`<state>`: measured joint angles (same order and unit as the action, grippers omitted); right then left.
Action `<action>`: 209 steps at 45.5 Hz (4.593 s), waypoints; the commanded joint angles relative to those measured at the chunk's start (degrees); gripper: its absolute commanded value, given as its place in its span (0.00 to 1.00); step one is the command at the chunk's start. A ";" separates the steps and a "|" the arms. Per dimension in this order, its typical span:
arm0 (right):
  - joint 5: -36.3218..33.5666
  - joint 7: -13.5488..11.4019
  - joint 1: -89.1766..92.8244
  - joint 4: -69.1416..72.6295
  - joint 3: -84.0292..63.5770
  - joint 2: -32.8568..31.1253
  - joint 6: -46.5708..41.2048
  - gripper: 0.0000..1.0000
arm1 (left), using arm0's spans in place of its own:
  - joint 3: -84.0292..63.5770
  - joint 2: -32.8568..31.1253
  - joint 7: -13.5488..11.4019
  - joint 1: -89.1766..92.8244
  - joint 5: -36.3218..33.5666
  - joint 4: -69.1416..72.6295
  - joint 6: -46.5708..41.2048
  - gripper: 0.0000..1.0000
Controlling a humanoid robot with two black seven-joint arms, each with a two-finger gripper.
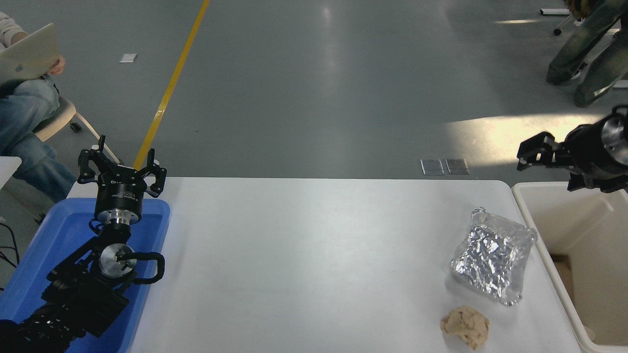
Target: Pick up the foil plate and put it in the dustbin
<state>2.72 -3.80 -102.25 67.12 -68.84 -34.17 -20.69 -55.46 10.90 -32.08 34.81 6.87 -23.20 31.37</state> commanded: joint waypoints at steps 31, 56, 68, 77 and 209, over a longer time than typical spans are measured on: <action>7.12 0.02 38.09 -18.95 19.00 3.85 7.24 0.90 | 0.00 0.00 0.00 0.00 -0.01 0.00 0.01 0.99; 10.98 0.02 43.71 -27.57 22.78 9.38 10.49 0.75 | 0.09 0.00 0.00 0.00 -0.01 0.00 0.09 0.99; 15.47 0.02 44.86 -29.41 22.87 10.97 9.88 0.00 | 0.09 0.00 0.00 0.09 -0.10 0.00 0.09 0.99; 15.91 0.10 44.15 -29.41 22.96 10.53 9.53 0.00 | 0.09 0.00 0.00 0.09 -0.10 0.00 0.09 0.99; 17.93 0.19 28.58 -24.13 23.92 -9.51 2.40 0.00 | 0.09 0.00 0.00 0.00 -0.01 0.00 0.01 0.99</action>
<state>20.86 -3.48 -97.82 57.97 -59.81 -46.02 -22.66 -55.39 10.90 -32.09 34.81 6.87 -23.20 31.38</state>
